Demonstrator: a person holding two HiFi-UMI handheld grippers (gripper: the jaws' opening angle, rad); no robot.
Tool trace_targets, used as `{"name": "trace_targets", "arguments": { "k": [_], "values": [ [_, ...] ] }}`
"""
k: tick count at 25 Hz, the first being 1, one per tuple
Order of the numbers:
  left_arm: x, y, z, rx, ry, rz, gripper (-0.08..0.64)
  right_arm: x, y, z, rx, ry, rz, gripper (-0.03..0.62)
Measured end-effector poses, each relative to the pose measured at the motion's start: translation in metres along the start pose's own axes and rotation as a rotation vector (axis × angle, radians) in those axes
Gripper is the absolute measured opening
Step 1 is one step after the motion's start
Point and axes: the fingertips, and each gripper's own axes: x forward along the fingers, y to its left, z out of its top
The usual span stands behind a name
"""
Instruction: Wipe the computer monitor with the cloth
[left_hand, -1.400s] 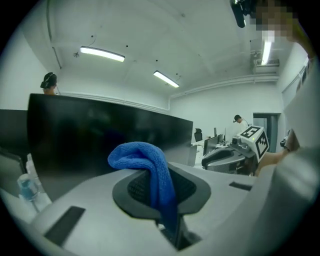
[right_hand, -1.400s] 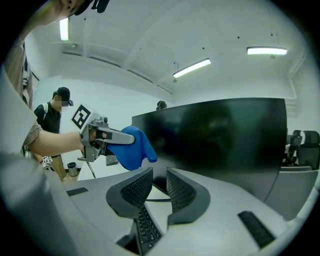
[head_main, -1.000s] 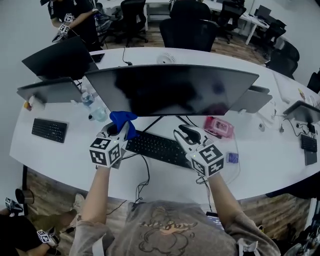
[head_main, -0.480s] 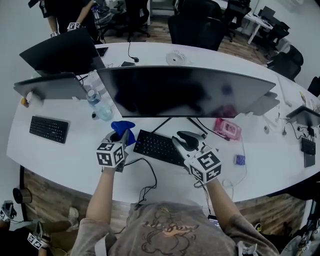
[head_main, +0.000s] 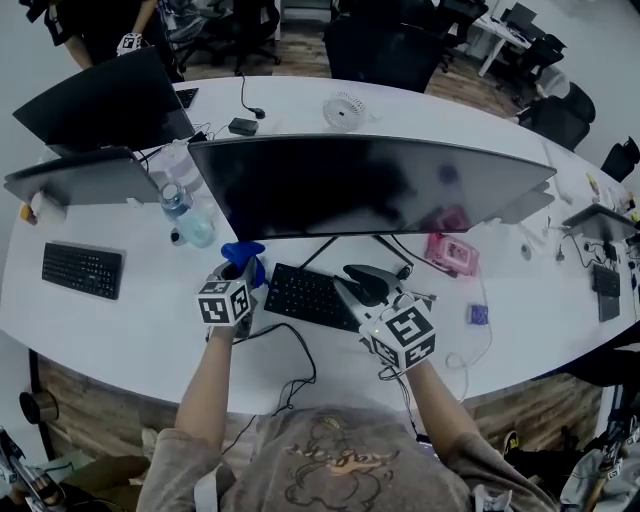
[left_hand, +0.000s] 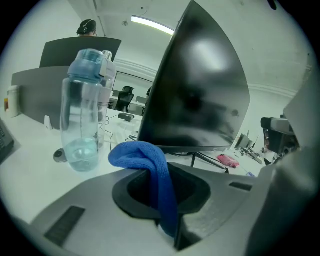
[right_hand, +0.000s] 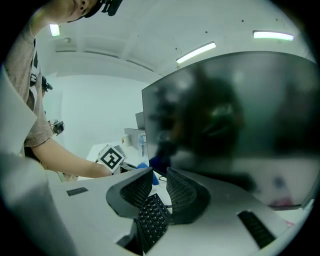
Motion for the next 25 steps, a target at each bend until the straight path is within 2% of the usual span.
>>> {"name": "trace_targets", "arguments": {
  "k": [12,25],
  "values": [
    [0.044,0.005,-0.006,-0.054,0.009,0.000,0.048,0.001,-0.013,-0.005,-0.008,0.039,-0.025,0.095],
    [0.051,0.004,-0.004,-0.058,-0.001,-0.001,0.048,0.009,-0.007,-0.007,-0.018,0.044,-0.008,0.095]
  ]
}}
